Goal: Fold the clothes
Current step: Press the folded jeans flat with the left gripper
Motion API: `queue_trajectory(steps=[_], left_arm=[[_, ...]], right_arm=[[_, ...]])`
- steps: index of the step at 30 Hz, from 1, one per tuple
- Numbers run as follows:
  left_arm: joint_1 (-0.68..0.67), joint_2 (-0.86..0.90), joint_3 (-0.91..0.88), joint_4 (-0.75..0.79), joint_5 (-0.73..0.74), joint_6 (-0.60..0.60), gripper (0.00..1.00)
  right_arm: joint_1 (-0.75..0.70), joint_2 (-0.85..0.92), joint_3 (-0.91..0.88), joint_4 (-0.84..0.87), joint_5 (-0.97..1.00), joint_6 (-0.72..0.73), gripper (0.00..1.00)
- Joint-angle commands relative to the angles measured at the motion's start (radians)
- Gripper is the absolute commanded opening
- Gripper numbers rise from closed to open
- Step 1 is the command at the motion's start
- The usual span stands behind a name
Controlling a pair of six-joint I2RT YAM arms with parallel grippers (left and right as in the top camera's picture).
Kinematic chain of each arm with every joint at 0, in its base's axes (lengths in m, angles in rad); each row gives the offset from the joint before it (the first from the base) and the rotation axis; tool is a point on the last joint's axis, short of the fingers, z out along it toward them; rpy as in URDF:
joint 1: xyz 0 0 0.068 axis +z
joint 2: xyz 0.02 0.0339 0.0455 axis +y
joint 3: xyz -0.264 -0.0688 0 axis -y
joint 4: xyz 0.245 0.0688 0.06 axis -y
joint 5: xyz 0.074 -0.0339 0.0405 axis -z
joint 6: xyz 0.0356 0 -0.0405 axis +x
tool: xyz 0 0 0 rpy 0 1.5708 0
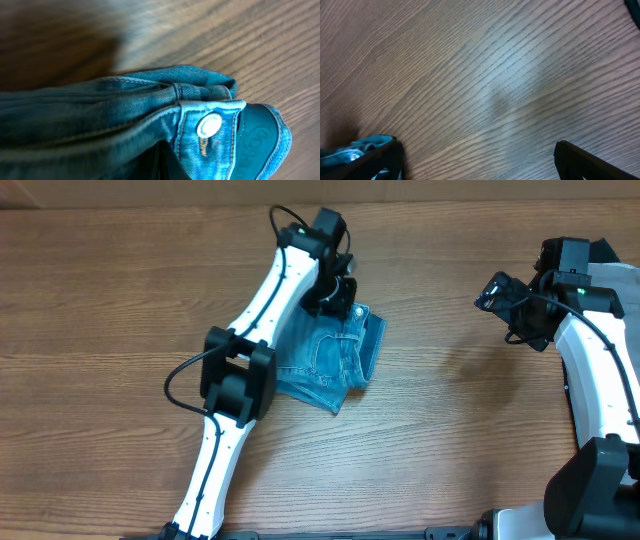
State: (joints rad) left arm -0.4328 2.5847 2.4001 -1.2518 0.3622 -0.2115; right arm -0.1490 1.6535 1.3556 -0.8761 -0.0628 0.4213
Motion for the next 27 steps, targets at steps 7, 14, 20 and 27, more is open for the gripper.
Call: queue_trajectory(steps=[7, 14, 20, 27], left_arm=[[-0.079, 0.068, 0.018, -0.031, 0.077, -0.017, 0.04], [-0.054, -0.025, 0.185, -0.225, 0.072, 0.003, 0.04], [-0.043, -0.140, 0.229, -0.430, 0.050, 0.047, 0.19], [-0.087, -0.137, 0.161, -0.438, 0.038, 0.050, 0.04]], right_arm=[[0.003, -0.002, 0.006, 0.003, 0.010, -0.002, 1.00], [0.003, -0.002, 0.006, 0.003, 0.010, -0.002, 1.00], [0.003, -0.002, 0.006, 0.003, 0.010, -0.003, 1.00], [0.003, -0.002, 0.006, 0.003, 0.010, -0.003, 1.00]])
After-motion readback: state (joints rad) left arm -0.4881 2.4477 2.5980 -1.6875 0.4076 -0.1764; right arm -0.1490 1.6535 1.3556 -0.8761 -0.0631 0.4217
